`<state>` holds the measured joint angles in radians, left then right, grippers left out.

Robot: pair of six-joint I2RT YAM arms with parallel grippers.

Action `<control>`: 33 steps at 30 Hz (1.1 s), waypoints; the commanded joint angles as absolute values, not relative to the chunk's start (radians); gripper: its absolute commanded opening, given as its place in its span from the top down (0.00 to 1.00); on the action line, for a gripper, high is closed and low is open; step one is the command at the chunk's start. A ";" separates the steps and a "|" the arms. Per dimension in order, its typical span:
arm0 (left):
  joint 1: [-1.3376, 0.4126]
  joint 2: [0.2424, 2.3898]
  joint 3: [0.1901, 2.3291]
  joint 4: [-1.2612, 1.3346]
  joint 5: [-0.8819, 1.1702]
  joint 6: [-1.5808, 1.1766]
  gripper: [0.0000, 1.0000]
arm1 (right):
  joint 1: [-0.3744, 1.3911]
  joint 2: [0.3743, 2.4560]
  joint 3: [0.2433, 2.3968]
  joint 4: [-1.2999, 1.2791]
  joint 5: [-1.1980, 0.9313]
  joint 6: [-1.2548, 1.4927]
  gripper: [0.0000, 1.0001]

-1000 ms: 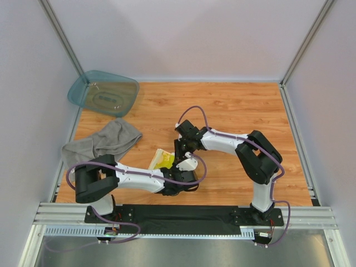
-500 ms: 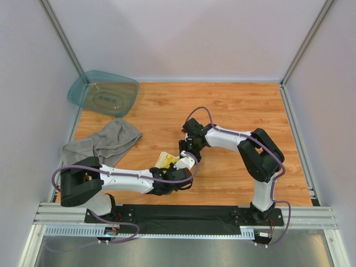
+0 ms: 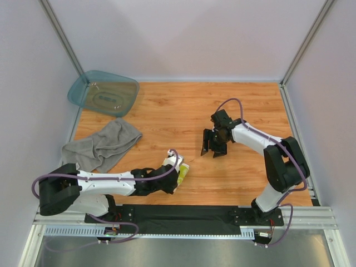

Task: Roll the towels
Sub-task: Roll the towel

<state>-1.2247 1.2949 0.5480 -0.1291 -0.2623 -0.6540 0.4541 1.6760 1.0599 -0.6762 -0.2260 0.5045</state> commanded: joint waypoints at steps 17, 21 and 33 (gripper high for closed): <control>-0.864 0.962 0.186 -0.032 0.150 -1.077 1.00 | 0.604 1.456 0.762 -0.197 -0.526 0.642 0.37; -0.839 0.954 0.147 -0.061 0.143 -1.132 1.00 | 0.672 1.511 0.749 -0.077 -0.535 0.681 0.36; -0.764 0.950 0.101 -0.080 0.199 -1.198 1.00 | 0.811 1.747 0.856 0.041 -0.479 0.703 0.40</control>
